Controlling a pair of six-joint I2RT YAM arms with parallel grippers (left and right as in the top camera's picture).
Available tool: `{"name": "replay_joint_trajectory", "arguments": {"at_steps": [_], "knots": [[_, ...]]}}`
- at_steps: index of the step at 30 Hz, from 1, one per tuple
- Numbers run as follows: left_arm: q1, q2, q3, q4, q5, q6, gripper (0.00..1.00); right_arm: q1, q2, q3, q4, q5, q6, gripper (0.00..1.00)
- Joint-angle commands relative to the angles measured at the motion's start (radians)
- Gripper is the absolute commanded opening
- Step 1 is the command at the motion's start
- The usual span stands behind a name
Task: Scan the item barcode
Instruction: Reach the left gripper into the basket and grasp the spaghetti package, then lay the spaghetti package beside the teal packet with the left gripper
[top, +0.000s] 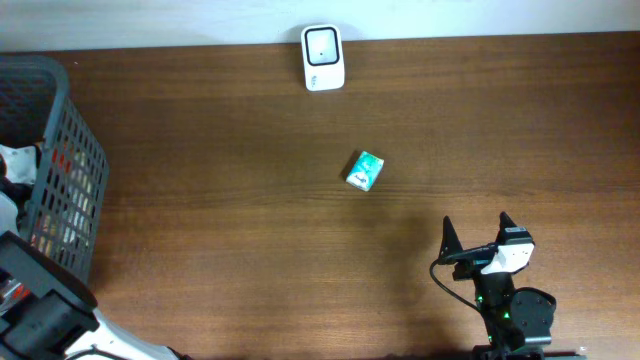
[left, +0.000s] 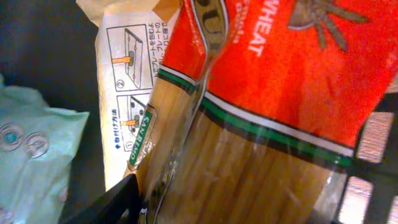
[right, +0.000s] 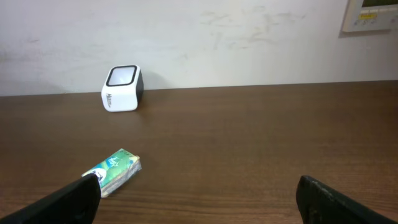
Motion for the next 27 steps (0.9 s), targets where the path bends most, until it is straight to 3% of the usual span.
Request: {"name": "replay_joint_trajectory", "arguments": {"at_steps": [1, 4, 7, 10, 16, 21, 27], "knots": [[0.011, -0.021, 0.011, -0.003, 0.082, -0.020, 0.48, -0.006, -0.005, -0.008, -0.001, 0.009, 0.000, 0.99], [0.038, -0.020, 0.011, -0.008, 0.042, -0.020, 0.35, -0.006, -0.005, -0.008, -0.001, 0.009, 0.000, 0.99], [0.052, -0.015, 0.002, -0.010, 0.036, -0.020, 0.30, -0.006, -0.005, -0.008, -0.001, 0.009, 0.000, 0.99], [0.052, -0.006, -0.003, -0.006, 0.037, -0.020, 0.00, -0.006, -0.005, -0.008, -0.001, 0.009, 0.000, 0.99], [0.051, -0.096, 0.099, -0.037, 0.037, -0.110, 0.00, -0.006, -0.005, -0.008, -0.001, 0.009, 0.000, 0.99], [0.042, -0.349, 0.241, -0.064, 0.037, -0.195, 0.00, -0.006, -0.005, -0.008, -0.001, 0.009, 0.000, 0.99], [-0.157, -0.656, 0.264, -0.078, 0.028, -0.195, 0.00, -0.006, -0.005, -0.008, -0.001, 0.009, 0.000, 0.99]]}}
